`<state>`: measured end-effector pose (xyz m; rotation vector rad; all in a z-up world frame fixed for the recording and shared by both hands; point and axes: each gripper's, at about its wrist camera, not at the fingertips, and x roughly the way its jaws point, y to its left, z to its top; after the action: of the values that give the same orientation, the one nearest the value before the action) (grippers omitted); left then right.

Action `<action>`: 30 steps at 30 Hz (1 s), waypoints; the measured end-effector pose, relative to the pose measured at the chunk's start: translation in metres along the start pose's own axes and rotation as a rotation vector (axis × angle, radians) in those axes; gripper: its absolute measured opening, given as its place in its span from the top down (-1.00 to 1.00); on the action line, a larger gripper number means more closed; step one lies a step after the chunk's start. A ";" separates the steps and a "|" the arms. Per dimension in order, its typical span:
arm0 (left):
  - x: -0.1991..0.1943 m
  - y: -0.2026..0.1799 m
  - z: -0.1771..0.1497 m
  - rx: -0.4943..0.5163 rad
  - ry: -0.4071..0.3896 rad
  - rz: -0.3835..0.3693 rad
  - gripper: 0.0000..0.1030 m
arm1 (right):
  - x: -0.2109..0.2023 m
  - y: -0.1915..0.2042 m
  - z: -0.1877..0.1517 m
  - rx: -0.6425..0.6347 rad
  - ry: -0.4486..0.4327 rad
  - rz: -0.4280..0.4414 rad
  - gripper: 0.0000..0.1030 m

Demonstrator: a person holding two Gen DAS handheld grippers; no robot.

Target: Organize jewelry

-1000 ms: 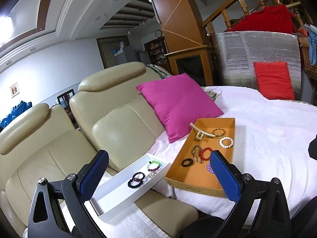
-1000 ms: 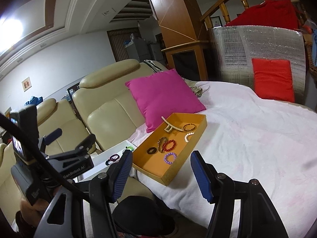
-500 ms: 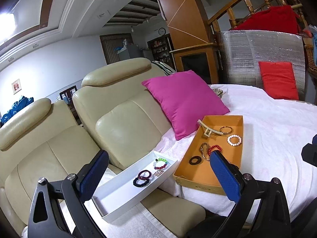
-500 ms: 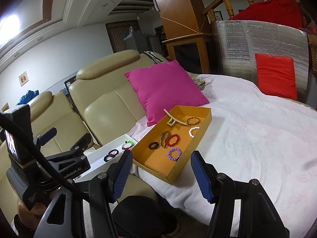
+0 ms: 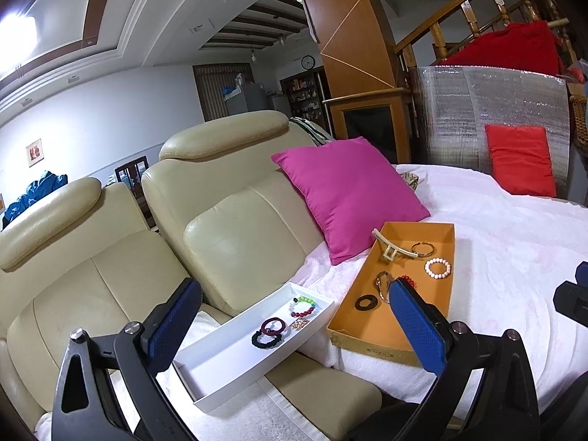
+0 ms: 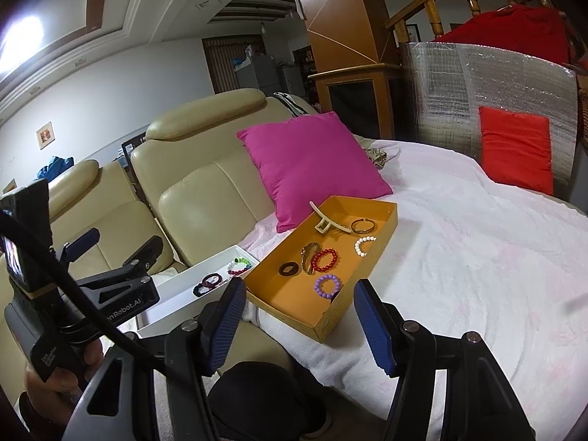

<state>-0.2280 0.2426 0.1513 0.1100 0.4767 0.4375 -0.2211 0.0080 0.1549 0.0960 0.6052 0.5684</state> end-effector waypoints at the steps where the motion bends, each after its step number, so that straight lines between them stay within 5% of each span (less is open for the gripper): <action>1: -0.001 0.000 0.001 -0.002 -0.003 -0.001 -0.97 | -0.001 0.000 0.000 -0.002 0.000 0.001 -0.26; 30: -0.019 0.014 0.006 -0.027 -0.034 -0.001 -0.97 | -0.003 0.016 0.000 -0.039 0.011 0.004 -0.28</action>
<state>-0.2462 0.2472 0.1677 0.0912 0.4376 0.4398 -0.2310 0.0194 0.1601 0.0577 0.6042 0.5846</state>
